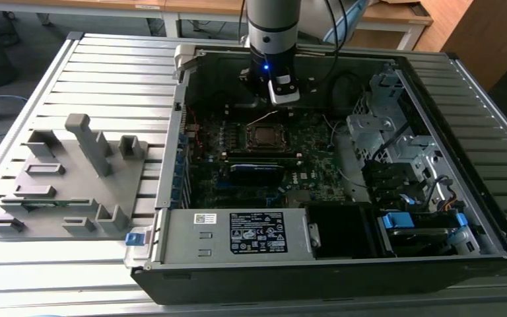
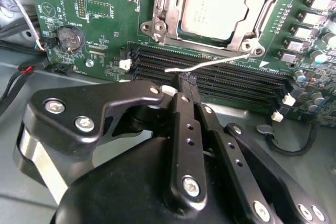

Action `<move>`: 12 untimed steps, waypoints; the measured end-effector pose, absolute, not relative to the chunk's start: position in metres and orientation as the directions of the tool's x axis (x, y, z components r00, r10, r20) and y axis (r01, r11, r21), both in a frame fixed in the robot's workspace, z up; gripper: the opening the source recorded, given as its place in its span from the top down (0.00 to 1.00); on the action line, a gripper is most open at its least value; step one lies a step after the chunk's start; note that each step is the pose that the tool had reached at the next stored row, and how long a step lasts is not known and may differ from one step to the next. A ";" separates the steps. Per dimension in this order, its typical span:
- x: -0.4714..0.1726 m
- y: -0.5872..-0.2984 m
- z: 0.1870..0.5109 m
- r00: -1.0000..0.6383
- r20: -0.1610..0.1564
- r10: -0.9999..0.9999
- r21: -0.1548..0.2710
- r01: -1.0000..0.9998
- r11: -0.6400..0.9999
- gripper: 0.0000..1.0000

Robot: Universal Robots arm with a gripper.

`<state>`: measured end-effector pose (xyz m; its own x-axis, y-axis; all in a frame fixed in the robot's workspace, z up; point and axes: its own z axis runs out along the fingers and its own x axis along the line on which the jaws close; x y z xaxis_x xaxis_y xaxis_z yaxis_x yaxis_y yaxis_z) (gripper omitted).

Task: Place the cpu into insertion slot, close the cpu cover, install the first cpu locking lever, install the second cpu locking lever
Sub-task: 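Install the first cpu locking lever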

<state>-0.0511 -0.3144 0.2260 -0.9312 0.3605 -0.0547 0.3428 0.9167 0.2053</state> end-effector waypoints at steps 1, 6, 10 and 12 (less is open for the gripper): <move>-0.051 -0.314 0.227 -0.931 -0.055 0.360 0.205 0.343 0.917 0.89; -0.051 -0.314 0.230 -0.931 -0.055 0.360 0.205 0.343 0.917 0.89; -0.051 -0.315 0.230 -0.931 -0.055 0.361 0.205 0.343 0.917 0.89; -0.052 -0.315 0.229 -0.931 -0.058 0.360 0.207 0.342 0.917 0.89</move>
